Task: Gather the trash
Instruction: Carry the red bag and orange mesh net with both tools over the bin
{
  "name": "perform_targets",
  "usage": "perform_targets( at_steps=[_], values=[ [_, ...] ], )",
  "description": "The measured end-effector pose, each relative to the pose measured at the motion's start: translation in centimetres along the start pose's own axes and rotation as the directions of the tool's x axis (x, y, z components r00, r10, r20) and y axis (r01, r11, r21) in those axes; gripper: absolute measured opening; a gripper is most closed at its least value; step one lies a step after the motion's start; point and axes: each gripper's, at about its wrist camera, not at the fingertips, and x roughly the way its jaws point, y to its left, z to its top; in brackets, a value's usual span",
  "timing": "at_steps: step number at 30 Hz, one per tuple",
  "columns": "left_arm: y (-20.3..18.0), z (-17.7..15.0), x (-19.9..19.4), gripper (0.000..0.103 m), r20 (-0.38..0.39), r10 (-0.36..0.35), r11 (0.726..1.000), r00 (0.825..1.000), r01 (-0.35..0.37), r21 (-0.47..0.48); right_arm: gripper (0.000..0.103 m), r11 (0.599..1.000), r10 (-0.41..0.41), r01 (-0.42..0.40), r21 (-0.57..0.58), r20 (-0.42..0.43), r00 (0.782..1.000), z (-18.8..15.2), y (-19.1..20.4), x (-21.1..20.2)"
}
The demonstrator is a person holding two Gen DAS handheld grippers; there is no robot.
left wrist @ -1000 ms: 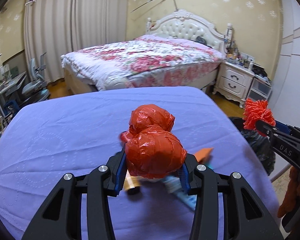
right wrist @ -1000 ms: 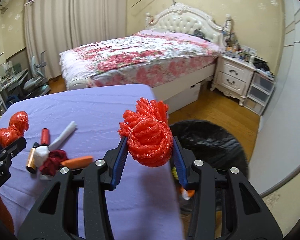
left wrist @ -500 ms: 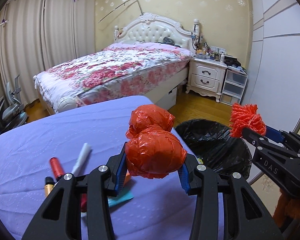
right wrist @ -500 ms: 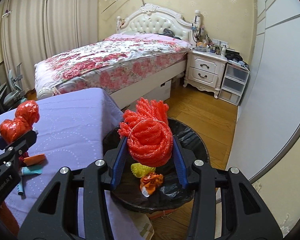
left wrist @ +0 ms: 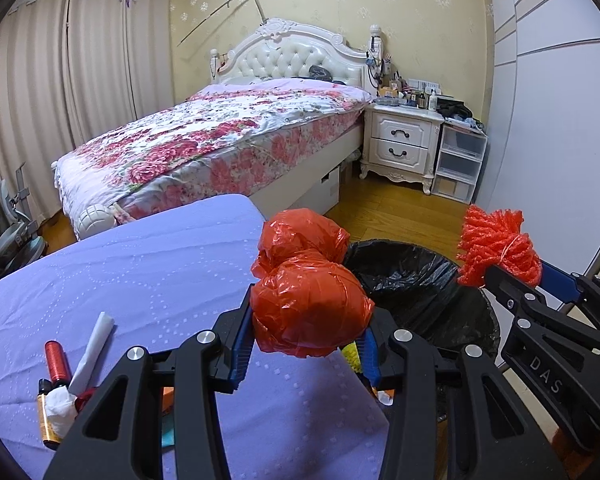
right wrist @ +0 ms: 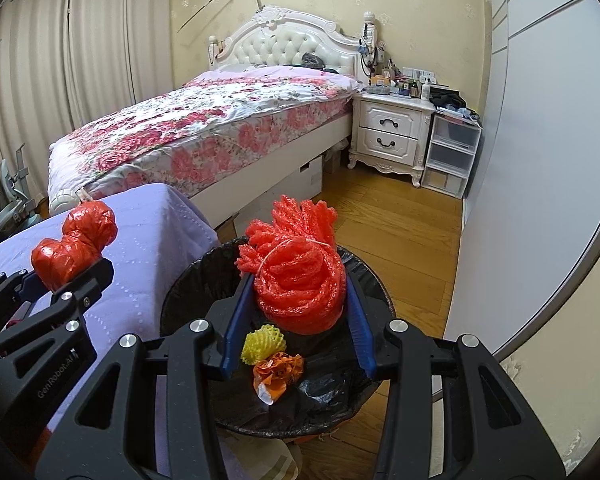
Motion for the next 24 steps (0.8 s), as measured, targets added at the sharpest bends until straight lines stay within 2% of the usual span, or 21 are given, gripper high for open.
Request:
perform_targets(
  at_steps=[24],
  values=[
    [-2.1, 0.4, 4.0, 0.044, -0.072, 0.008, 0.999, 0.997, -0.006, 0.038, 0.044, 0.999, -0.017, 0.019, 0.038, -0.052, 0.999, 0.1, -1.6, 3.3]
  ],
)
